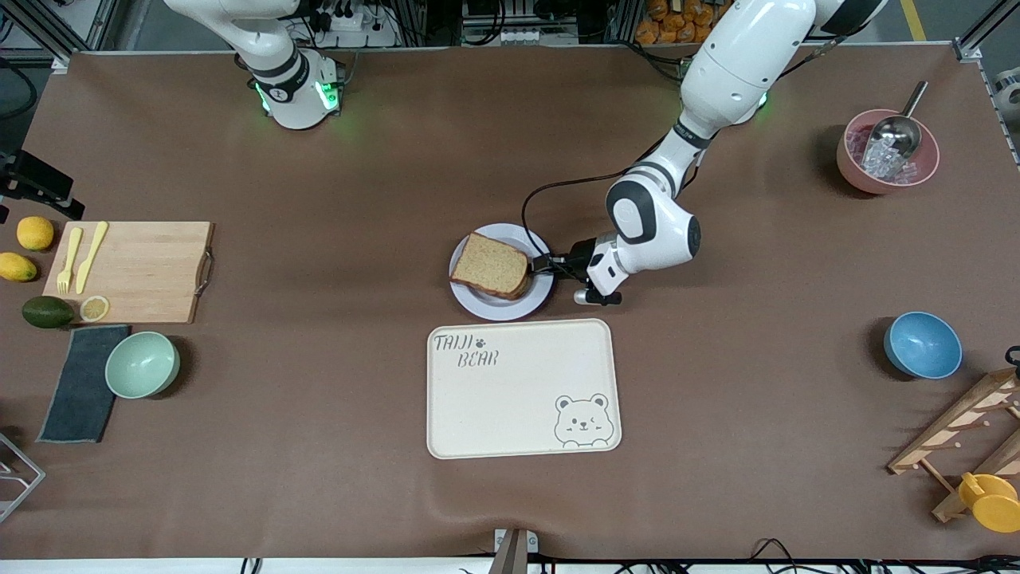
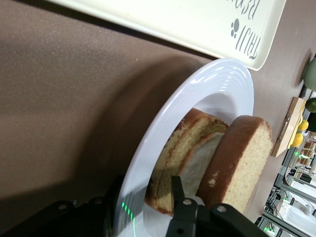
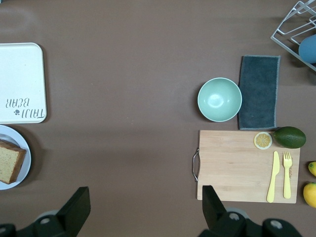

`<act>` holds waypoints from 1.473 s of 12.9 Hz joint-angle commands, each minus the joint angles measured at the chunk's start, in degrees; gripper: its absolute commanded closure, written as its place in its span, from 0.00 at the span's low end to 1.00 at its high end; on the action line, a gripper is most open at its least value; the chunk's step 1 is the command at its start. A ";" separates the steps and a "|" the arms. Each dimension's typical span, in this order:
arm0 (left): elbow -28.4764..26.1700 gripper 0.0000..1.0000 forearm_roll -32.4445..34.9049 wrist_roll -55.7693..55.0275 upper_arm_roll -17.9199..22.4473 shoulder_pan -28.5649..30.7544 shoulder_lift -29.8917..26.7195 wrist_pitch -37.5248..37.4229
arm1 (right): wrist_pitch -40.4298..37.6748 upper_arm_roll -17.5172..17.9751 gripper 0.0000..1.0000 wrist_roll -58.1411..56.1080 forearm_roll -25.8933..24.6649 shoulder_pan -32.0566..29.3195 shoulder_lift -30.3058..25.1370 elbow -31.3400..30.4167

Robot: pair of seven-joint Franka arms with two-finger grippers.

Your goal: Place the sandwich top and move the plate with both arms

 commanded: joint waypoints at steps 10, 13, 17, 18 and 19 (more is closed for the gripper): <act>0.53 0.86 -2.12 2.93 0.11 0.21 0.83 0.92 | 0.06 0.06 0.00 1.19 -1.25 0.62 -1.35 -1.40; 0.79 1.00 -2.12 2.93 0.03 0.12 0.83 0.92 | 0.06 0.06 0.00 1.19 -1.25 0.53 -1.26 -1.39; 0.88 1.00 -2.12 2.93 0.03 0.21 0.75 0.92 | -0.29 -0.03 0.00 1.19 -1.16 0.35 -1.26 -1.39; 0.96 1.00 -2.03 2.93 0.03 0.21 0.66 0.92 | -0.21 -0.03 0.00 1.19 -1.16 0.44 -1.26 -1.31; 0.97 1.00 -1.94 2.93 0.11 0.21 0.66 0.92 | -0.12 -0.03 0.00 1.28 -1.16 0.44 -1.26 -1.39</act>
